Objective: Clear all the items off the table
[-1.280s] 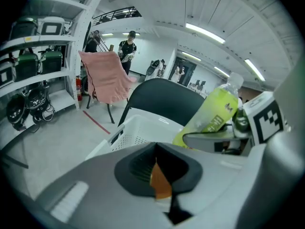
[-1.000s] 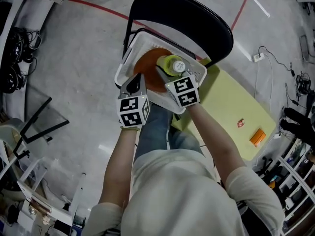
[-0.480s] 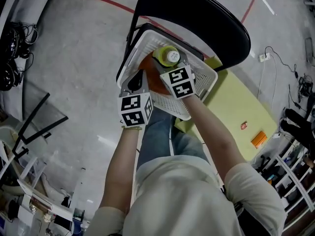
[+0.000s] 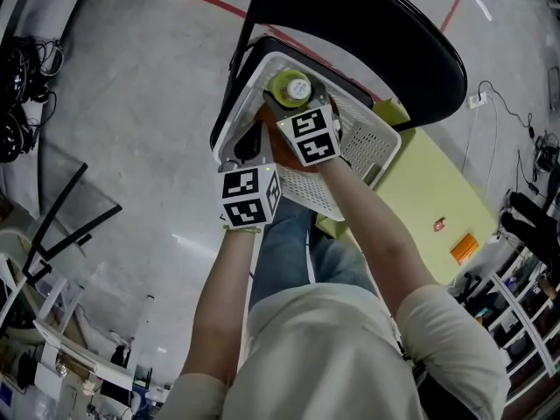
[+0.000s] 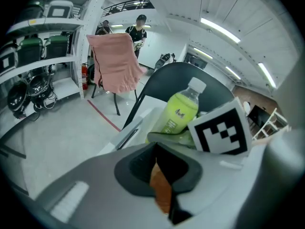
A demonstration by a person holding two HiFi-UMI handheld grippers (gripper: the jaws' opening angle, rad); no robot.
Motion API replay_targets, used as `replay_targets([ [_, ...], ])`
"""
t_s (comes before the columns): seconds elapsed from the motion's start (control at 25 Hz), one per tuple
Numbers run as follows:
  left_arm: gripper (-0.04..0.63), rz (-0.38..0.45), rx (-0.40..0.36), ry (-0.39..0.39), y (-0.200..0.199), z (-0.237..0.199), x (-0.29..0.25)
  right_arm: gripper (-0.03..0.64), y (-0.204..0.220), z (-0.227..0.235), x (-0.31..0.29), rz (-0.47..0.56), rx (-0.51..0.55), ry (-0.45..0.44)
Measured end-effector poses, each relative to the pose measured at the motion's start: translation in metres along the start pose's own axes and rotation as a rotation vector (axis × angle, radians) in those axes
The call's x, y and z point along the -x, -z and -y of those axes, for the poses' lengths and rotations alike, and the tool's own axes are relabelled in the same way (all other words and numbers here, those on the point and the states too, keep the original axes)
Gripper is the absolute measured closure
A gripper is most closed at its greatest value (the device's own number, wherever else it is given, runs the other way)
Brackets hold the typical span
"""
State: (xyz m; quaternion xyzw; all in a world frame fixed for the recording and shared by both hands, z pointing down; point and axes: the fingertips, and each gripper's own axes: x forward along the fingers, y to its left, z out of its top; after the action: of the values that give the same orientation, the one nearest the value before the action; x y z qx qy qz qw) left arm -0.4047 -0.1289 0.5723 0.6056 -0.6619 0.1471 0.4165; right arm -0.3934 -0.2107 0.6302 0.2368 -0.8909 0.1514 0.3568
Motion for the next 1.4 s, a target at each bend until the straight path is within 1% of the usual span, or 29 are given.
replay_targets([
  [0.16,0.586,0.004,-0.011,0.007,-0.001,0.001,-0.003,0.339,0.001,-0.002,-0.015,0.003,-0.005,0.0],
  [0.28,0.586,0.004,-0.01,0.011,-0.001,0.001,-0.006,0.337,0.003,-0.004,-0.024,-0.007,0.011,-0.007],
  [0.48,0.586,0.009,-0.014,0.013,-0.003,0.002,-0.008,0.333,0.005,-0.005,-0.028,-0.007,0.02,-0.018],
  [0.68,0.586,0.008,-0.012,0.012,-0.001,0.002,-0.007,0.307,0.007,-0.01,-0.028,-0.019,0.025,-0.049],
  [0.88,0.586,0.005,-0.006,0.007,-0.002,0.001,-0.005,0.299,0.001,-0.01,-0.02,-0.001,0.026,-0.058],
  [1.04,0.586,0.007,-0.009,0.008,-0.001,0.005,0.0,0.288,0.005,-0.006,-0.009,-0.001,-0.008,-0.042],
  [1.4,0.586,0.007,-0.027,0.012,0.001,0.017,0.013,0.29,0.009,0.0,0.024,0.008,-0.024,-0.007],
])
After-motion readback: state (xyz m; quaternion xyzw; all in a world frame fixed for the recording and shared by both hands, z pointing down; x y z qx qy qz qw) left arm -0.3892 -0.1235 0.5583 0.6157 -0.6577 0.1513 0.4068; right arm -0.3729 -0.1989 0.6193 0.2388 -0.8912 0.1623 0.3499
